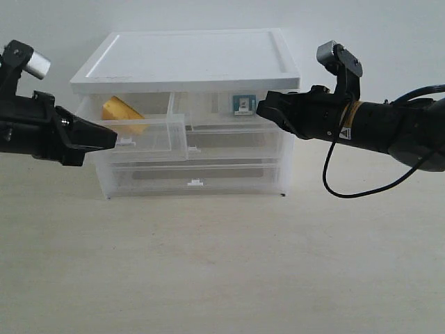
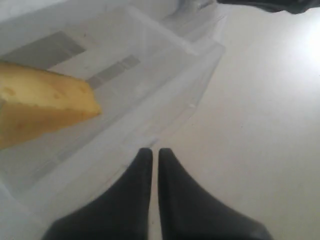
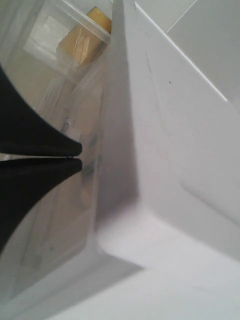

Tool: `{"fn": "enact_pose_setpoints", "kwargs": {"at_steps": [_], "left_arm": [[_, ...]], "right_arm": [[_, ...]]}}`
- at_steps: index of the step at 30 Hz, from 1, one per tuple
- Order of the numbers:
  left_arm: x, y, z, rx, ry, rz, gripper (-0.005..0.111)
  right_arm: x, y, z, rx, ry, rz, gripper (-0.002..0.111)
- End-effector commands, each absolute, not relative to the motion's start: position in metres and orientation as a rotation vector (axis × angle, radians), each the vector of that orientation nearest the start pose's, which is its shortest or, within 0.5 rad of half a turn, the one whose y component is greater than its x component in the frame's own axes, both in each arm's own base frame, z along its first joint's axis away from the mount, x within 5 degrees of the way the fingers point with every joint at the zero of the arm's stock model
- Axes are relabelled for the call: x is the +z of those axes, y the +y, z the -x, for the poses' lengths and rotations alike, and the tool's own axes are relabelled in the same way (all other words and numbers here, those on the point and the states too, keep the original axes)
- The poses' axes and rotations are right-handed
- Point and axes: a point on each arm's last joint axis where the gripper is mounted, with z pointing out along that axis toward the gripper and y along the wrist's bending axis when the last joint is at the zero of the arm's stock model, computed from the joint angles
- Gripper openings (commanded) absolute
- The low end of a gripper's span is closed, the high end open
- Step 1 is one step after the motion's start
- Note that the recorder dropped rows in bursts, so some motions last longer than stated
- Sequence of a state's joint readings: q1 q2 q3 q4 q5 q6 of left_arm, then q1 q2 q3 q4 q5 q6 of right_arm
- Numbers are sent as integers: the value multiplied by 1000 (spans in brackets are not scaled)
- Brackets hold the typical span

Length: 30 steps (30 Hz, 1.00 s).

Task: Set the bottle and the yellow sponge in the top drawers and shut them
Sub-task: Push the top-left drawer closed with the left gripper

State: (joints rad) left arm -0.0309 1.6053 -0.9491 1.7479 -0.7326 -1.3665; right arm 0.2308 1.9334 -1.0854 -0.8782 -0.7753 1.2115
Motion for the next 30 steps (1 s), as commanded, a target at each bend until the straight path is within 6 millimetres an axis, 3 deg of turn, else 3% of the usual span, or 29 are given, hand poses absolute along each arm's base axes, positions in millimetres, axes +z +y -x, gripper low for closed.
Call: {"fn": "enact_pose_setpoints", "kwargs": {"at_steps": [1, 7, 16, 21, 30], "left_arm": [[242, -68, -336, -549, 1984, -811, 4], [239, -53, -357, -335, 2005, -635, 4], [234, -60, -371, -417, 1829, -603, 4], [221, -59, -380, -418, 1814, -535, 4], [225, -54, -384, -346, 1775, -496, 4]], "right_arm": [[203, 141, -387, 1014, 1839, 185, 0], [203, 141, -387, 1014, 1839, 185, 0], [203, 141, -387, 1012, 1838, 187, 0], [203, 141, -387, 1012, 1838, 187, 0], [203, 141, -387, 1012, 1838, 187, 0]]}}
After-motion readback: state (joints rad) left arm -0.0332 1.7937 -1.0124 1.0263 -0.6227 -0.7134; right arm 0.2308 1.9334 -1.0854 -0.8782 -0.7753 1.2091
